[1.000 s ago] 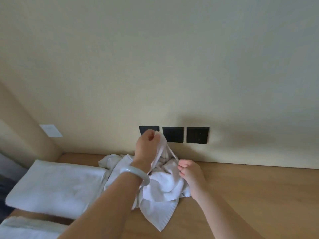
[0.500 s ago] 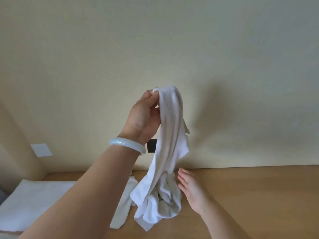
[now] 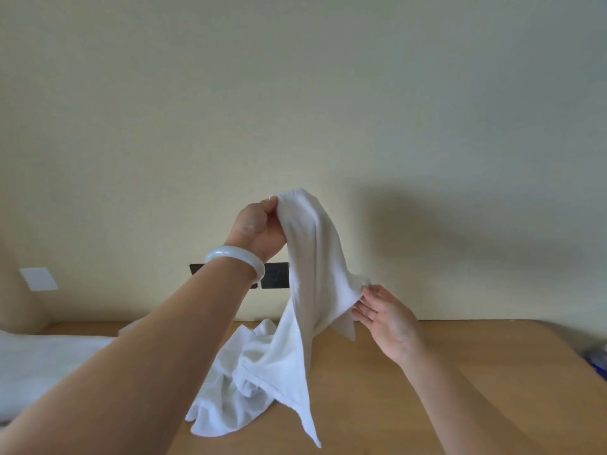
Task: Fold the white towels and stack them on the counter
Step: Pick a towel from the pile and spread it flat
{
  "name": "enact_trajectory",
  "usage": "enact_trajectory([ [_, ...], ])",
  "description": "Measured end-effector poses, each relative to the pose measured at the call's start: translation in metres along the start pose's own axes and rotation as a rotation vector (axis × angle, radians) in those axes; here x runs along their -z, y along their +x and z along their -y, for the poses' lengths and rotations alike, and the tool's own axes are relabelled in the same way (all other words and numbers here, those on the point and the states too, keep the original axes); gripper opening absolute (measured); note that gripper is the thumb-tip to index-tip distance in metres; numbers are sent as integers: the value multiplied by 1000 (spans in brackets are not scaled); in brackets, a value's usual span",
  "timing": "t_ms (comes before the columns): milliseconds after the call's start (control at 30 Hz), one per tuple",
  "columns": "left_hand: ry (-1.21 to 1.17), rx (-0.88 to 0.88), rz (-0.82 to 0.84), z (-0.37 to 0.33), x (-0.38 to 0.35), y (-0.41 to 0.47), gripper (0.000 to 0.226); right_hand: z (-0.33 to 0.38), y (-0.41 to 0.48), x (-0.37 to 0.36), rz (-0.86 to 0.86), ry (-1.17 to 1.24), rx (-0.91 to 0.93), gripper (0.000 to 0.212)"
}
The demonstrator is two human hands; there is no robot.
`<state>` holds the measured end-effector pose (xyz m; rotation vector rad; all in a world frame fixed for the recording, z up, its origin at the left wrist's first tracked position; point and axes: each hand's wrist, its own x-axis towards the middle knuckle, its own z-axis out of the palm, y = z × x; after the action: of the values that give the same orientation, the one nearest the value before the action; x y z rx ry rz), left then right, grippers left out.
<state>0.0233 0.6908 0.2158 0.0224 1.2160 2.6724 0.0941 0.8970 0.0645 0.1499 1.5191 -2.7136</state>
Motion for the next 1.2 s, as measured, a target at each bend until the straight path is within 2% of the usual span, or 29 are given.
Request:
enact_trajectory([
  [100,8,-23,12,16,-32,7,32,32,-7,43,38,78,33,6],
  [200,1,-57,41,19,-56,24,18,70,-8,80,25,79,62,7],
  [300,66,50,77,31,-65,24,10,96,-10,97,-47,0,65,10],
  [400,271,152,5,57,-48,23,13,109,-8,111,-165,13,47,18],
  [433,346,189,-31,65,-39,24,14,112,-6,120,-217,38,38,16],
  [467,415,227,-70,70,-28,25,16,115,-7,126,-242,80,20,5],
  [500,480,256,-95,73,-19,25,21,119,-9,131,-235,115,-8,23],
  [533,548,258,-114,75,-9,26,27,121,-9,138,-186,117,-55,56],
  [567,599,239,-112,76,0,27,31,126,-11,141,-123,124,-106,79],
  [600,628,214,-97,77,7,27,33,131,-11,142,-66,111,-130,87],
  [667,647,215,-15,76,13,24,37,143,-9,138,-14,81,-128,79],
  [700,655,234,32,75,13,22,43,150,-10,131,-16,62,-123,68],
  [767,659,247,71,76,15,21,59,160,-5,125,-87,12,-66,27],
  [800,671,229,58,75,16,21,64,164,-3,124,-135,-18,-32,17],
  [867,764,180,-19,71,12,18,61,172,-3,126,-177,-94,-11,36],
  [900,837,154,-75,67,11,16,55,176,-5,126,-180,-124,-6,39],
  [967,986,97,-149,56,12,18,44,184,-11,124,-148,-192,-2,33],
  [1067,1106,16,-111,42,10,23,31,193,-10,118,-107,-193,-13,35],
  [1133,1122,27,-112,43,11,25,18,187,0,118,-136,-216,-66,40],
  [1200,1099,112,-168,53,21,32,16,173,12,120,-212,-300,-149,42],
])
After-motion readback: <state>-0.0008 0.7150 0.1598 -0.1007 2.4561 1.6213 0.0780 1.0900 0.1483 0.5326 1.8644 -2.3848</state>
